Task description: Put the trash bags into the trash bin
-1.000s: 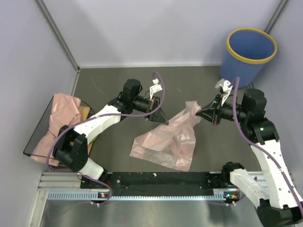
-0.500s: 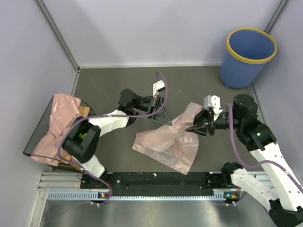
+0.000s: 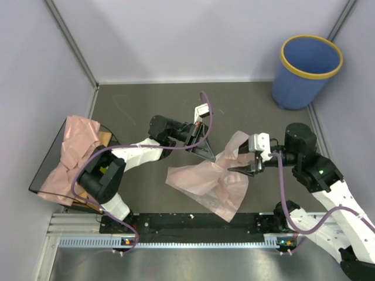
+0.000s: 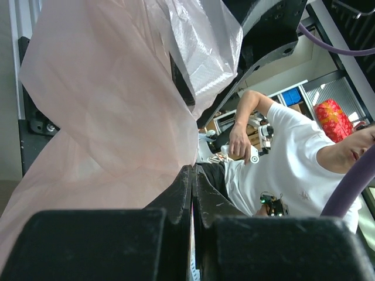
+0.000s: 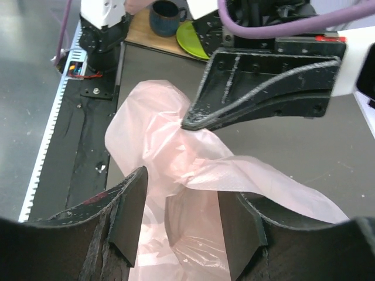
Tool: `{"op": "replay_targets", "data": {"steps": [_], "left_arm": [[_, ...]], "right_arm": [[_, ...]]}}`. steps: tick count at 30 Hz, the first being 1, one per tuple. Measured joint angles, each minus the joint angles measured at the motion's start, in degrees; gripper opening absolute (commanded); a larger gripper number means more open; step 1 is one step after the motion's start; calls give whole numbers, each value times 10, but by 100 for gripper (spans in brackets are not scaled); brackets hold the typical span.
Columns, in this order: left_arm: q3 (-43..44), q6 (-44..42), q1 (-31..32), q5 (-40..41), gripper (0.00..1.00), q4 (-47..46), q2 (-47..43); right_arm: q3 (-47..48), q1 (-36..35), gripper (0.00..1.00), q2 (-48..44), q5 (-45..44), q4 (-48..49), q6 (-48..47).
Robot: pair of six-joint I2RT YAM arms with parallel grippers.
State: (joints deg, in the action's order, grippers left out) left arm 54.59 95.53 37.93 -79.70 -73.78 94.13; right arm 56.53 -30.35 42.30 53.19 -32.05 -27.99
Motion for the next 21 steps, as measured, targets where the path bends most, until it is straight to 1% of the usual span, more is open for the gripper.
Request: {"op": "replay_targets", "data": {"steps": [4, 9, 14, 19, 21], "left_arm": [[0, 7, 0, 0, 0, 0, 0], [0, 22, 2, 3, 0, -1, 0], [-2, 30, 10, 11, 0, -2, 0], [-4, 37, 16, 13, 0, -2, -3], [-4, 40, 18, 13, 0, -3, -3]], "right_arm": [[0, -28, 56, -3, -5, -31, -42], [0, -85, 56, -3, -39, -51, -92], [-5, -111, 46, -4, -88, -27, -104], [-24, -153, 46, -12, -144, -5, -126], [-26, -161, 40, -12, -157, -3, -135]]}}
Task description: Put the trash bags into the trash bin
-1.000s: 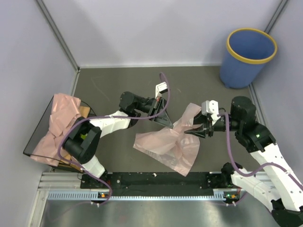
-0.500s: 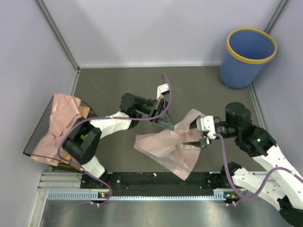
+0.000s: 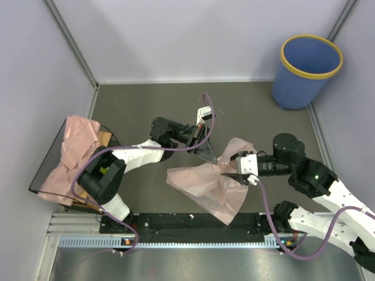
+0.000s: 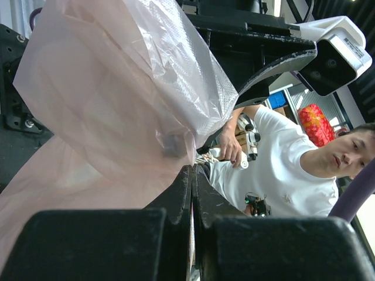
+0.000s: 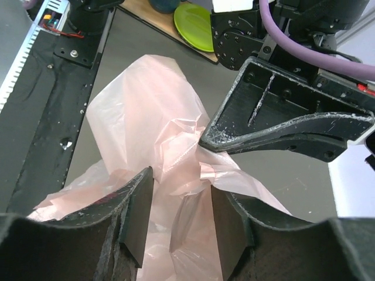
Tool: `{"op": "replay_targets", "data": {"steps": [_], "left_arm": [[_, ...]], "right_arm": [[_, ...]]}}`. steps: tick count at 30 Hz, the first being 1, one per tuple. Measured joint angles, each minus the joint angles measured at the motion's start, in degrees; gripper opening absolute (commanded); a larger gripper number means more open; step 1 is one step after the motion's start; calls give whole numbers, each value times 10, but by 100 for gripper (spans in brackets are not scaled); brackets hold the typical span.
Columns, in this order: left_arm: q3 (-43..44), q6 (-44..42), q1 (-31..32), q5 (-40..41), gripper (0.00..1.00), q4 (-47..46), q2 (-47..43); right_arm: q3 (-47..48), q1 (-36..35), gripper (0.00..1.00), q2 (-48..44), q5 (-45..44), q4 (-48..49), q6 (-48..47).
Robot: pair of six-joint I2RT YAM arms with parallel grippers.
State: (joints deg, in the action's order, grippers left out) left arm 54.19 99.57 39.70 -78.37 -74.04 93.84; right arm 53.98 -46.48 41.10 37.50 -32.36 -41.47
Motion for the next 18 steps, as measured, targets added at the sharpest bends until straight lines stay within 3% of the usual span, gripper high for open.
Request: {"op": "replay_targets", "data": {"steps": [4, 8, 10, 11, 12, 13, 14, 16, 18], "left_arm": [[0, 2, 2, 0, 0, 0, 0], [0, -1, 2, 6, 0, 0, 0], [0, -1, 2, 9, 0, 0, -1], [0, -1, 2, 11, 0, 0, -1], [0, -1, 2, 11, 0, 0, -1], [0, -1, 2, 12, 0, -1, -2], [0, -1, 2, 13, 0, -1, -2], [0, -2, 3, 13, 1, -1, -3], [0, -7, 4, 13, 21, -1, -5]], "right_arm": [[0, -18, 27, -2, -18, 8, -14], [0, -35, 40, -2, -33, 13, -20], [0, -44, 40, -2, -39, 12, -25], [0, -47, 35, -2, -41, 13, -27], [0, -52, 16, -2, -47, 12, -30], [0, -58, 5, -2, -54, 12, -34], [0, -64, 0, -1, -64, 13, -38], [0, -75, 0, 3, -78, 14, -37], [1, -80, 0, 7, -93, 16, -22]]}}
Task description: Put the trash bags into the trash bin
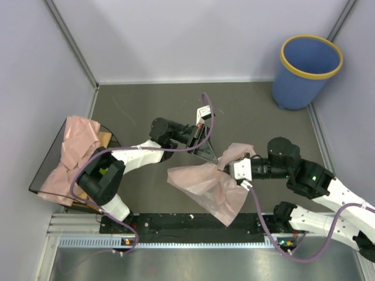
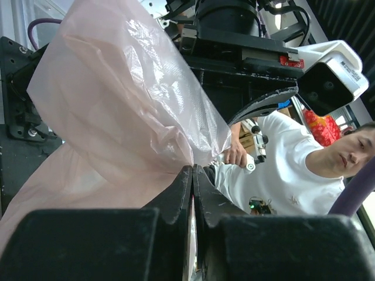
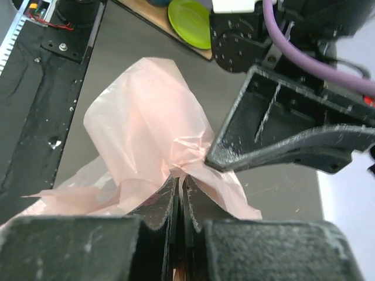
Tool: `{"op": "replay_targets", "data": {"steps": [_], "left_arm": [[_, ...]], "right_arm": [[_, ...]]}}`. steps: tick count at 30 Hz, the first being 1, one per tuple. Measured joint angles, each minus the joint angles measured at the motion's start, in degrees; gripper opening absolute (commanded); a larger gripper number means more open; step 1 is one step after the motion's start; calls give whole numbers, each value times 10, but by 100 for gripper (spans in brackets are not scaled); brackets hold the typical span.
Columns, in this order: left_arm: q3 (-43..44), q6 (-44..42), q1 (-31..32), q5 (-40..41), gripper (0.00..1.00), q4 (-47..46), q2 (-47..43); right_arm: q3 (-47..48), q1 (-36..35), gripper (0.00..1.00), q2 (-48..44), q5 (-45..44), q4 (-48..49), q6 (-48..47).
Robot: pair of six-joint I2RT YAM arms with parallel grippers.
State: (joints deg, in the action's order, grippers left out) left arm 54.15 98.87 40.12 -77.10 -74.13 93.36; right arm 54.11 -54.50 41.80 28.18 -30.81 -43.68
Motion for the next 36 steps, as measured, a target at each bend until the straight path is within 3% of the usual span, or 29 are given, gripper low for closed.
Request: {"op": "replay_targets", "data": {"steps": [1, 2, 7, 9, 11, 13, 15, 19, 21, 24, 29, 32, 36], "left_arm": [[0, -8, -1, 0, 30, 0, -1], [-1, -18, -3, -2, 57, 0, -3], [-4, -119, -66, -3, 79, 60, -40], [2, -212, -111, 5, 87, 176, -68], [42, -379, -150, 41, 97, 374, -98], [112, -551, -167, 123, 98, 572, -120], [159, -666, -167, 229, 98, 684, -144], [179, -834, -169, 433, 98, 803, -246], [182, -881, -170, 480, 98, 831, -289], [184, -927, -165, 475, 98, 861, -345], [127, -974, -49, 506, 98, 897, -405], [116, -986, 18, 578, 98, 910, -383], [129, -1013, 135, 746, 99, 897, -294]], "right_arm": [[1, -1, 0, 2, -7, 1, 14], [4, -1, 0, 6, -14, 1, 31], [15, 9, 0, 12, -37, 21, 177], [15, 25, 0, 9, -43, 27, 243], [15, 49, 0, 6, -55, 32, 314], [15, 68, 0, 6, -82, 37, 384], [15, 94, 0, 7, -110, 40, 450], [24, 221, 0, 22, -124, 41, 610], [33, 295, 0, 40, -103, 46, 701], [32, 360, 0, 68, -60, 57, 830], [7, 371, 0, 79, -7, 83, 983], [2, 371, 0, 80, 12, 118, 1041], [2, 370, 0, 85, 27, 170, 1081]]}}
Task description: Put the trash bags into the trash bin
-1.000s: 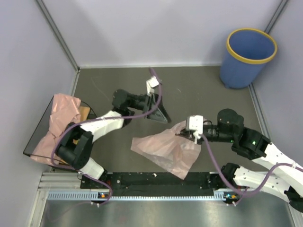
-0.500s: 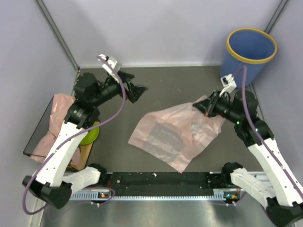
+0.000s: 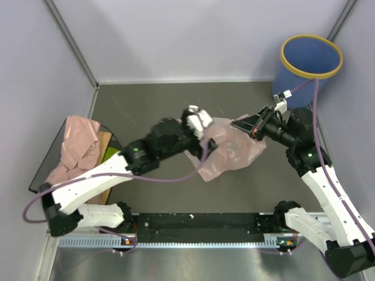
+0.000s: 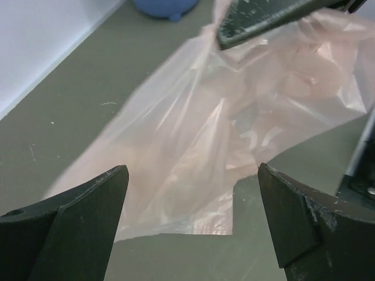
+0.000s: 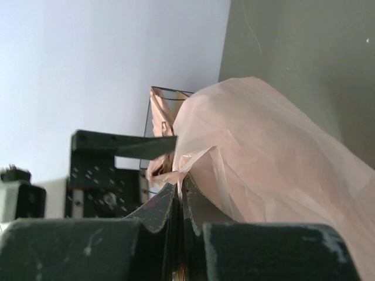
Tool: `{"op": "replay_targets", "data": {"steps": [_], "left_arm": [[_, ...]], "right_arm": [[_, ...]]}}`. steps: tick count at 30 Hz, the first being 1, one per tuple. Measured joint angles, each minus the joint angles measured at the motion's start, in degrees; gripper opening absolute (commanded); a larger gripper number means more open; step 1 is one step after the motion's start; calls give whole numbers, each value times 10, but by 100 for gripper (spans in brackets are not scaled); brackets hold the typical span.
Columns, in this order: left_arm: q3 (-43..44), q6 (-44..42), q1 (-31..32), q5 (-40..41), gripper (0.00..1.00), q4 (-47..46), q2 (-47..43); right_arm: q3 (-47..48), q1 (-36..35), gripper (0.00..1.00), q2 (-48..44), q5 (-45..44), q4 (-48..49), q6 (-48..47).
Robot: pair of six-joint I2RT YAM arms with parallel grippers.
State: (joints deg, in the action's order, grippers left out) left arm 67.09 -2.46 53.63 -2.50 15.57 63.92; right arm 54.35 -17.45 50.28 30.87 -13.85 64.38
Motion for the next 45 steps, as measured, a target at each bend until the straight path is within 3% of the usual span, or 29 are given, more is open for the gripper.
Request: {"op": "replay_targets", "data": {"steps": [5, 9, 17, 24, 25, 27, 28, 30, 31, 34, 41, 42, 43, 45], "left_arm": [[15, -68, 116, 177, 98, -54, 100], [15, -134, 160, 283, 98, -143, 133], [15, -191, 155, 395, 95, -269, 176], [10, -219, 113, 407, 81, -282, 194], [3, -222, 106, 400, 70, -276, 185], [-11, -218, 90, 370, 58, -244, 156], [-14, -215, 82, 351, 44, -226, 141], [-17, -208, 57, 292, 28, -181, 101], [-18, -204, 44, 261, 14, -163, 81], [-18, -184, -7, 164, 0, -117, 28], [0, -119, -109, -99, 0, -32, 1], [4, -107, -118, -137, 0, -24, 4], [8, -99, -124, -169, 0, -18, 7], [21, -83, -132, -239, 0, -7, 17]], "right_arm": [[-19, 0, 0, 0, 1, 42, 17], [-40, 0, 0, 0, 0, 60, 28], [-72, 1, 0, -4, -2, 88, 49], [-72, 6, 0, -41, -1, 78, 35], [-72, 9, 0, -46, -3, 75, 31], [-72, 14, 0, -53, -11, 65, 21], [-72, 17, 0, -56, -14, 61, 16], [-72, 19, 0, -57, -19, 53, 4], [-72, 19, 0, -57, -22, 49, -2], [-71, 19, 0, -56, -28, 37, -26], [-45, 21, 2, -40, -25, -4, -123], [-44, 22, 14, -37, -11, -3, -140], [-43, 23, 37, -33, 1, -3, -155], [-40, 23, 43, -24, 37, -5, -194]]}}
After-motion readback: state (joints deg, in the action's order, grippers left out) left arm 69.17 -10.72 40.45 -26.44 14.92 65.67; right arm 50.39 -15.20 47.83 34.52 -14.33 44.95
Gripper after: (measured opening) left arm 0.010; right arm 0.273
